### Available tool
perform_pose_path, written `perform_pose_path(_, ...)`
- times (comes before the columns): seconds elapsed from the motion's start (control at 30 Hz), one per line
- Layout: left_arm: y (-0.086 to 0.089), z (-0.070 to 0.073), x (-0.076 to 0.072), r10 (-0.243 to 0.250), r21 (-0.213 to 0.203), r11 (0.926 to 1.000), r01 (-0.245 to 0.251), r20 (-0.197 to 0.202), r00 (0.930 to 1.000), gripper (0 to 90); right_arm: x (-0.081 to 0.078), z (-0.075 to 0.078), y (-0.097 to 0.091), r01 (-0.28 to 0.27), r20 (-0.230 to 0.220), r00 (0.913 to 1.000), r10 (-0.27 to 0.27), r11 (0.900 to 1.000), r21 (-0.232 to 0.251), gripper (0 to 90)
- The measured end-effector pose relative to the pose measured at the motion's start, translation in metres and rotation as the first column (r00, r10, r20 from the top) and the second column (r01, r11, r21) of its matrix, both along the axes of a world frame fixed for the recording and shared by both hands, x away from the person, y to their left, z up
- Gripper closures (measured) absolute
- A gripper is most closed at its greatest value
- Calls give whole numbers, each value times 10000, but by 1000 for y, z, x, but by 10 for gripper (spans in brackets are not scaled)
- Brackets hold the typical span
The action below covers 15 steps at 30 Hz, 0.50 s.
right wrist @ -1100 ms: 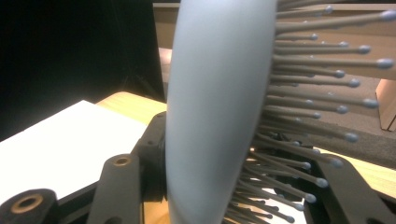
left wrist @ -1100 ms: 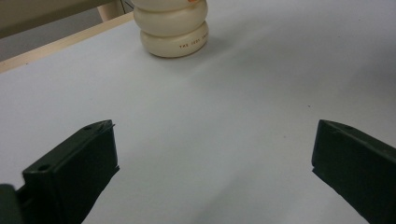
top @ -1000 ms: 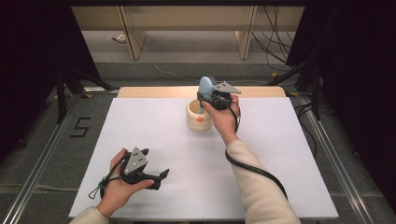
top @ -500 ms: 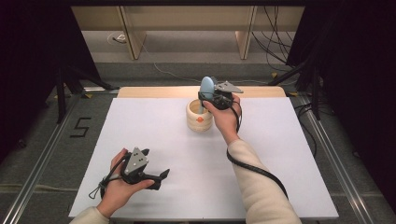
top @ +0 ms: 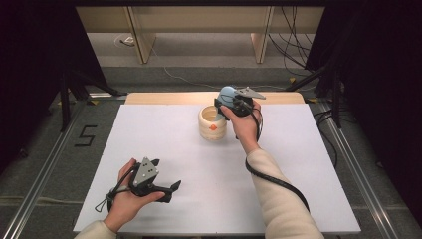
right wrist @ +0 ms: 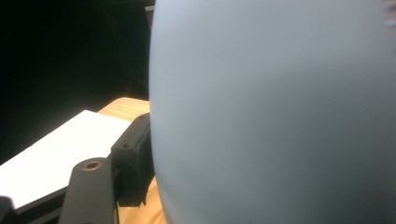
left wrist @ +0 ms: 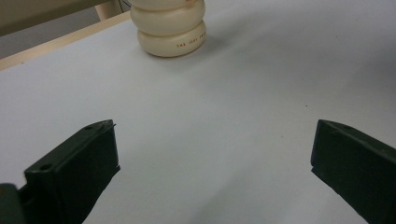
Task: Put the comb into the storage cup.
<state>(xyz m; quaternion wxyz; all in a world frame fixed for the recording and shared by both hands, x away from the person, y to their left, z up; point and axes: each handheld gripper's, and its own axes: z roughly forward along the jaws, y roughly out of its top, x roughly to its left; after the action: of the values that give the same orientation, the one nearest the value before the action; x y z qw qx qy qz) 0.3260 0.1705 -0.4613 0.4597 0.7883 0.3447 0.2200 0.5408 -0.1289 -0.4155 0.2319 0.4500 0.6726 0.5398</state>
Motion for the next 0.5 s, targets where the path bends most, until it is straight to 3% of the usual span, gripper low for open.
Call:
perform_pose_path(0.3, 0, 0, 0, 5, 26, 10000, -5, -1, 10000, 4, 0, -3, -8, 38, -224, 9997, -33, 9998, 209, 315)
perform_pose_path(0.5, 0, 0, 0, 1, 54, 10000, -1, -16, 10000, 4, 0, -5, -11, -215, -117, 9997, 218, 9995, 249, 283)
